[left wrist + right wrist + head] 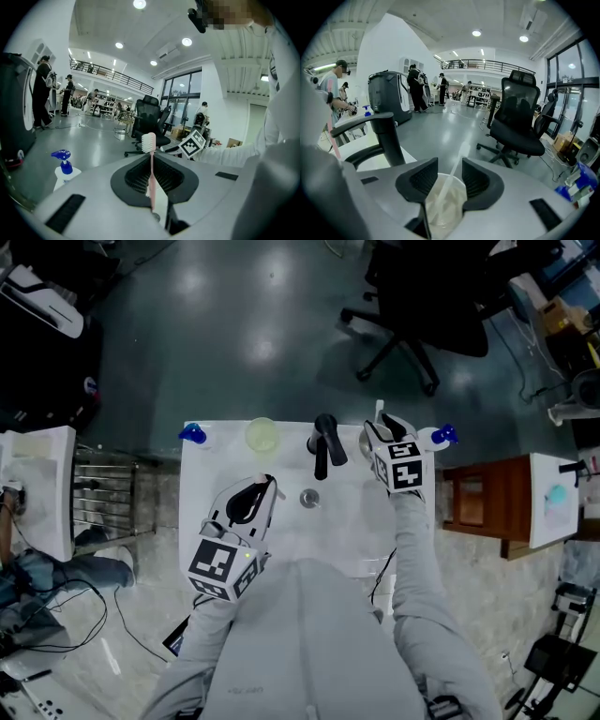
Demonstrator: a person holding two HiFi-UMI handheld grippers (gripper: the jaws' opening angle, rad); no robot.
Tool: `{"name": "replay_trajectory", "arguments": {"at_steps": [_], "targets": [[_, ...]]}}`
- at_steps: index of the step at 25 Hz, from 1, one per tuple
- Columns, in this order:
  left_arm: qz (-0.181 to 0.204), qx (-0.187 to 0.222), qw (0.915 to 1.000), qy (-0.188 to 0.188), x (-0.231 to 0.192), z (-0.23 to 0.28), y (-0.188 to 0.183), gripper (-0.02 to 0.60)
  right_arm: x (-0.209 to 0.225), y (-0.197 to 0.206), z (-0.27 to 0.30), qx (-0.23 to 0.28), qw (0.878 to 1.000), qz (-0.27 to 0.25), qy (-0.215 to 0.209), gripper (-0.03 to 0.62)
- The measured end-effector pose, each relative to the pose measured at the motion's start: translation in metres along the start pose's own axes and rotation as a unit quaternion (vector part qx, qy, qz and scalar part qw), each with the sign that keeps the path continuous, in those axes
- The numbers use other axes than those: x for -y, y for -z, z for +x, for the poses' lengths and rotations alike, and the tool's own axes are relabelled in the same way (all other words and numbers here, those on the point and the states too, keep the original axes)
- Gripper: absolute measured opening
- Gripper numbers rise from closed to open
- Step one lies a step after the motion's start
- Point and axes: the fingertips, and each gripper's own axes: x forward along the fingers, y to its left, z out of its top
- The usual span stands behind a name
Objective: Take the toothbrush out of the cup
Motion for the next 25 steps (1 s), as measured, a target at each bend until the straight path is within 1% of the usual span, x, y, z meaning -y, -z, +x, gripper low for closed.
{"name": "replay_trajectory", "arguments": {"at_steps": [8,10,12,15,19,25], "targets": [[-0.005,-0.001,1.0000,-0.001,-0.002,0.000,0.003,0.035,0.007,0.007,0.016,-0.038,0.999,-0.007,0.014,0.149],[-0.006,-0.001,1.0000,-0.002,-0.003,0.000,0.004,0.035,0.006,0.008,0.019,-0.044,0.999,-0.008,0.015,0.143],[-0.007,-0.001,1.0000,-0.003,-0.004,-0.001,0.004,0.035,0.006,0.008,0.021,-0.047,0.999,-0.008,0.017,0.117],[-0.007,0.000,1.0000,-0.005,-0.004,-0.002,0.003,0.035,0.007,0.008,0.018,-0.044,0.999,-0.011,0.023,0.071],[-0.008,0.002,0.9999,-0.007,-0.004,-0.003,0.002,0.035,0.007,0.008,0.017,-0.039,0.999,-0.007,0.020,0.061],[-0.007,0.005,0.9999,-0.007,-0.004,-0.005,0.001,0.035,0.005,0.002,0.014,-0.023,1.000,0.013,0.014,0.033]]}}
